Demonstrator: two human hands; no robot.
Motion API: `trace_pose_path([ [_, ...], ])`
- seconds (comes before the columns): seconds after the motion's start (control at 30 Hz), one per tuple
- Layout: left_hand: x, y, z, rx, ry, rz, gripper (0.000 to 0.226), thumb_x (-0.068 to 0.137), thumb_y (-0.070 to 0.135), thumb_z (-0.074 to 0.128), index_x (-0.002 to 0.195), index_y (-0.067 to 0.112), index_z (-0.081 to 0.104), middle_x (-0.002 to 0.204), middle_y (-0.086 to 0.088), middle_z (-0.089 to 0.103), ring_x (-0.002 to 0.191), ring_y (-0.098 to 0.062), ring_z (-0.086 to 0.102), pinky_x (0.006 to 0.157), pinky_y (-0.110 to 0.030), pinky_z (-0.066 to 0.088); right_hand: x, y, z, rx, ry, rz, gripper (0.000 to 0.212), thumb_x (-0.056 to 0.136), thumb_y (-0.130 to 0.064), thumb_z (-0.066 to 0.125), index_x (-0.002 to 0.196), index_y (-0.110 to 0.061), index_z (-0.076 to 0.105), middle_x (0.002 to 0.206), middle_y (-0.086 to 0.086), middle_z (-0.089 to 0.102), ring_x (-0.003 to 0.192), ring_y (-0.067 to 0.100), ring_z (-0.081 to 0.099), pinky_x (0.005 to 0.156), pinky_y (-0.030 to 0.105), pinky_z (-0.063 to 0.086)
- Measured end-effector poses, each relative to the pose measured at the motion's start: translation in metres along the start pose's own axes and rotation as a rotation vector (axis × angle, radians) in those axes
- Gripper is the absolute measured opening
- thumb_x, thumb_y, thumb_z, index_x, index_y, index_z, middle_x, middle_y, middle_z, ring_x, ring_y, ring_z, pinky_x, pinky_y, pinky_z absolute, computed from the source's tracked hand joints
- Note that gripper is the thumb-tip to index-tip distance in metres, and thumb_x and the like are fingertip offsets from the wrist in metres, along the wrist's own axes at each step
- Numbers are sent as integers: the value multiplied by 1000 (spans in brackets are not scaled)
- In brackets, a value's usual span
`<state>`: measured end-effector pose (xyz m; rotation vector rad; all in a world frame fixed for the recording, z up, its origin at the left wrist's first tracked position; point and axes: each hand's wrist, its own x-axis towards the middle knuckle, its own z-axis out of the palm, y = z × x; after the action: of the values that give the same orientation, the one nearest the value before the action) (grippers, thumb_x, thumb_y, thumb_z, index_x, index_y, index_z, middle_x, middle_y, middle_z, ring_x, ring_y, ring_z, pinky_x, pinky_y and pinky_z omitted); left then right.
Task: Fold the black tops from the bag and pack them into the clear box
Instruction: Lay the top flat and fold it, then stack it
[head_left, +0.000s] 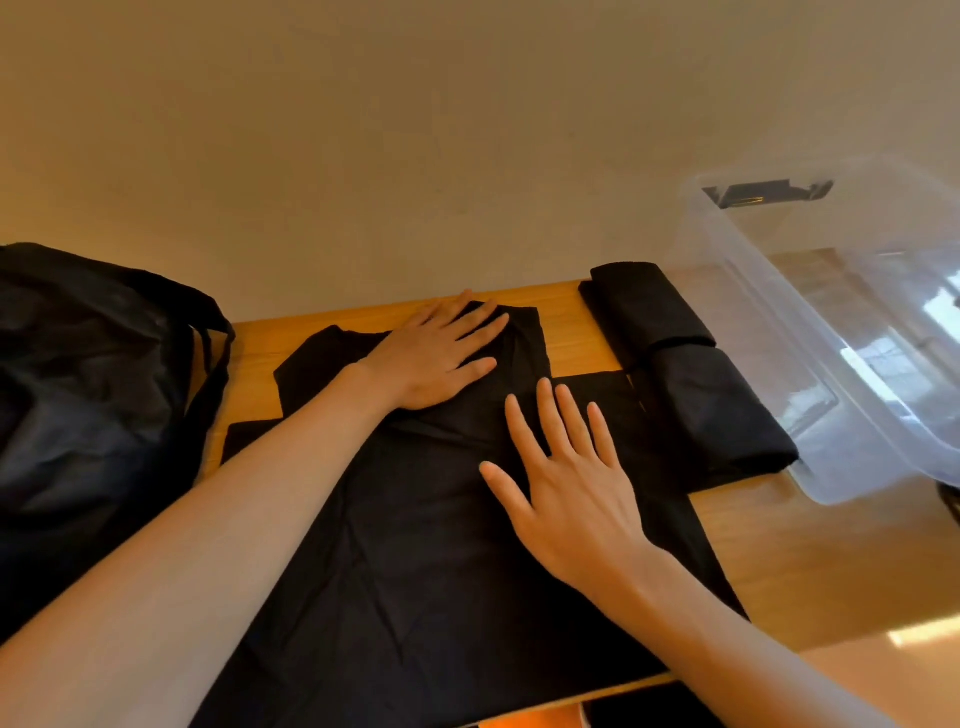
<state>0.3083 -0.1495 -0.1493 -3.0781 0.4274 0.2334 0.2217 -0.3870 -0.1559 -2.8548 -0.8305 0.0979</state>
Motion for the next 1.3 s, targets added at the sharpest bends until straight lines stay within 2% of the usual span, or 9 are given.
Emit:
trace_pose_path([
  [0.2, -73, 46, -19, -186, 213, -132, 65, 104, 58, 15, 163, 33, 7, 170, 8, -14, 155, -13, -20, 128, -38, -8, -68, 28, 6, -32, 18, 27, 74, 100, -74, 4, 162, -36, 2, 171, 4, -3, 157, 20, -11, 126, 46, -2],
  [0.53, -229, 127, 41, -101, 48, -546, 84, 87, 79, -6, 160, 39, -15, 168, 0, -24, 153, -24, -27, 126, -52, -8, -61, 12, 3, -37, -17, -16, 81, 90, -77, -5, 161, -38, -9, 170, 5, -13, 155, 22, -19, 126, 46, -9],
  [0.63, -254, 127, 43, -145, 75, -519, 83, 87, 82, -10, 159, 41, -14, 168, 4, -26, 152, -17, -30, 128, -46, -6, -65, 24, 2, -8, -28, -41, 83, 87, -79, -8, 160, -39, -10, 170, 5, -13, 155, 20, -20, 127, 44, -8],
  [0.73, -286, 128, 49, -131, 66, -440, 80, 91, 83, 7, 159, 45, -10, 167, 10, -27, 152, -10, -29, 128, -39, -7, -84, 42, -5, -20, -45, -146, 81, 89, -80, -8, 160, -42, -10, 169, 2, -17, 154, 16, -24, 128, 40, -7],
  [0.87, -312, 128, 58, -48, 69, -406, 89, 90, 85, 23, 163, 37, 7, 172, 3, -1, 159, -19, 0, 125, -42, 9, -107, 56, -8, -95, -107, -179, 77, 86, -81, -14, 154, -46, -24, 166, -2, -28, 150, 13, -33, 124, 36, -15],
  [0.97, -311, 133, 53, -101, 102, -413, 92, 85, 91, 14, 162, 40, 7, 171, 7, -7, 158, -15, -8, 126, -40, 4, -109, 47, -18, -72, -160, -143, 80, 81, -81, -17, 154, -47, -24, 166, -2, -30, 149, 14, -35, 121, 34, -19],
  [1.03, -301, 131, 37, -211, 134, -430, 92, 85, 91, 10, 161, 42, 19, 171, 10, 1, 157, -13, -2, 125, -36, 6, -100, 33, -35, 52, -160, -108, 83, 87, -83, -4, 160, -43, -2, 171, 2, -11, 156, 19, -18, 122, 33, -12],
  [1.13, -268, 104, 15, -345, 382, -494, 81, 95, 78, 18, 146, 27, 55, 154, 7, 43, 140, -18, 41, 115, -38, 32, -50, 23, -50, 201, 79, -91, 68, 100, -65, 29, 156, -29, 37, 161, 4, 37, 149, 25, 31, 121, 41, 24],
  [1.3, -182, 14, -3, -450, 470, -658, 51, 109, 43, 37, 145, 11, 54, 144, -5, 48, 136, -24, 44, 114, -37, 33, 85, 27, -48, 383, 153, -77, 36, 106, -30, 51, 136, -12, 58, 129, 10, 65, 117, 27, 62, 95, 39, 51],
])
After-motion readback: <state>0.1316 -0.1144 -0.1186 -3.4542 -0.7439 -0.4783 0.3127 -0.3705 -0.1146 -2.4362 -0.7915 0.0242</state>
